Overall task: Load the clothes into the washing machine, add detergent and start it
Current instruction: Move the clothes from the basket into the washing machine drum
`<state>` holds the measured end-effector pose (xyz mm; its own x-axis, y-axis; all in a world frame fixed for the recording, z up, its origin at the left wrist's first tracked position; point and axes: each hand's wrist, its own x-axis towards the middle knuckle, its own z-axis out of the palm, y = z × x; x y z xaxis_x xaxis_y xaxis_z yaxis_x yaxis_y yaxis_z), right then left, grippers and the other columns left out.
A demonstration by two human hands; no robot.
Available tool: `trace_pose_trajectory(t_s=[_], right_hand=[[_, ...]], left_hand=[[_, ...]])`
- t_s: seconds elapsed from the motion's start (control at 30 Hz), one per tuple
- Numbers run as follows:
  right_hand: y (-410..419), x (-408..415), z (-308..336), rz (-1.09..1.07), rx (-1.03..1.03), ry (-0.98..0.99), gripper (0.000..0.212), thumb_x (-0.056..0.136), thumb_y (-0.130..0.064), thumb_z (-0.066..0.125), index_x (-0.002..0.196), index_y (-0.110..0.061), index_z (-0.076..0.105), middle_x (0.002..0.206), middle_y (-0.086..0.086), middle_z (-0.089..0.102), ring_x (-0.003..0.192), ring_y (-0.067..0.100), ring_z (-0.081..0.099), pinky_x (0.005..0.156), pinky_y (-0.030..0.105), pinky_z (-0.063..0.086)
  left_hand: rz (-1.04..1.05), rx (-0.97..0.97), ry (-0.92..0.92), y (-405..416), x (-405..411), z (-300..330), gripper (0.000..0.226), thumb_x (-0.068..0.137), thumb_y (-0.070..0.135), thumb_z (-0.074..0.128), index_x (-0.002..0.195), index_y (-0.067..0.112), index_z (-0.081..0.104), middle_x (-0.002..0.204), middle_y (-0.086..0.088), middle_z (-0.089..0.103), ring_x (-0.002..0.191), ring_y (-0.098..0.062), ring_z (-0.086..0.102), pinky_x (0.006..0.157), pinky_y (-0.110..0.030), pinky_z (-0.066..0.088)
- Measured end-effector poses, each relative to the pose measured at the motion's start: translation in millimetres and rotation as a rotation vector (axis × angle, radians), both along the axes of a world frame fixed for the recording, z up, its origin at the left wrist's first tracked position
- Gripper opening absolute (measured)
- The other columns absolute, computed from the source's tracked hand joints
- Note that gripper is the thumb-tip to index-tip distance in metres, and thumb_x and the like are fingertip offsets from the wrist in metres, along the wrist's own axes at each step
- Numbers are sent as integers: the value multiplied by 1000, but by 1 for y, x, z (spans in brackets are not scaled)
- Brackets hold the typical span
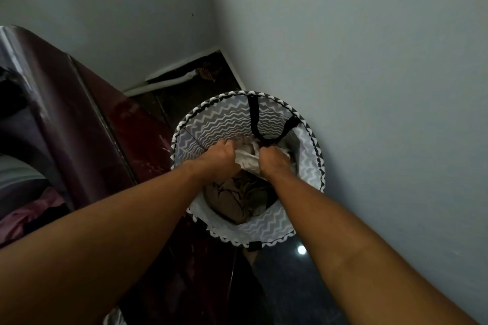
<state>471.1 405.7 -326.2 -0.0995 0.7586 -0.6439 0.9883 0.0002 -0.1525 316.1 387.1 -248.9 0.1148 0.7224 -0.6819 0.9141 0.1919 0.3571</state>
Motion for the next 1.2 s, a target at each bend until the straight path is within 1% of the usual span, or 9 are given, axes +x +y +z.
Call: trace_pose_trajectory(t_s=[0.2, 0.3, 0.43, 0.7, 0.87, 1.0, 1.07, 1.13, 1.2], right_hand=[[-3, 23, 52, -291, 62, 83, 37, 94, -19, 41, 121, -5, 61, 125, 18, 62, 112, 37, 61, 89, 42, 51], [-10, 39, 87, -305, 49, 60, 40, 92, -32, 52, 121, -6, 62, 124, 18, 62, 114, 37, 60, 91, 40, 49], [-21, 49, 130, -277, 58, 3, 38, 88, -26, 54, 121, -11, 63, 134, 10, 58, 120, 32, 56, 95, 36, 46], [-26, 45, 220, -251, 130, -108, 40, 83, -29, 53, 117, -12, 65, 120, 11, 66, 110, 31, 63, 83, 32, 48], [-20, 35, 283, -278, 164, -98, 45, 92, -45, 48, 117, -11, 64, 122, 13, 65, 112, 33, 62, 80, 33, 45], [-15, 15, 337, -279, 164, -65, 29, 85, -29, 52, 105, -14, 67, 116, 10, 67, 101, 30, 64, 74, 31, 43], [-15, 4, 362, -265, 194, -40, 19, 83, -29, 52, 91, -16, 64, 108, 10, 69, 89, 30, 62, 72, 31, 43], [-14, -8, 383, -246, 222, -26, 15, 81, -28, 52, 87, -16, 60, 99, 9, 66, 87, 30, 61, 72, 31, 45], [-13, -19, 401, -229, 242, -15, 13, 80, -26, 51, 81, -14, 55, 89, 6, 60, 85, 29, 60, 72, 31, 45]], left_hand=[[13, -38, -3, -10, 6, 17, 63, 92, 31, 58, 148, 15, 34, 146, -16, 34, 130, -39, 44, 107, -43, 40], [-11, -80, -13, -19, 12, 32, 67, 90, 35, 60, 149, 20, 32, 148, -14, 31, 132, -39, 41, 108, -47, 39], [-20, -59, -67, -35, 20, 56, 69, 91, 28, 60, 153, 24, 28, 150, -14, 29, 134, -39, 39, 109, -48, 38], [-40, 38, -270, -56, 41, 105, 83, 84, 25, 72, 153, 29, 26, 148, -11, 34, 133, -31, 41, 107, -40, 41], [-73, 164, -415, -50, 52, 149, 102, 70, 27, 85, 153, 21, 26, 143, -7, 42, 129, -21, 40, 104, -28, 36], [-24, 300, -614, -48, 58, 183, 62, 73, 16, 81, 128, 19, 51, 119, 6, 58, 106, -2, 54, 85, -11, 42], [19, 335, -604, -48, 59, 200, 50, 78, 17, 75, 123, 19, 53, 116, 5, 62, 104, -7, 57, 87, -17, 46], [94, 370, -547, -48, 56, 217, 41, 80, 18, 70, 119, 16, 56, 115, -2, 65, 105, -18, 61, 89, -32, 50], [149, 393, -487, -45, 49, 234, 32, 81, 15, 67, 112, 15, 59, 109, -5, 66, 102, -23, 62, 84, -36, 51]])
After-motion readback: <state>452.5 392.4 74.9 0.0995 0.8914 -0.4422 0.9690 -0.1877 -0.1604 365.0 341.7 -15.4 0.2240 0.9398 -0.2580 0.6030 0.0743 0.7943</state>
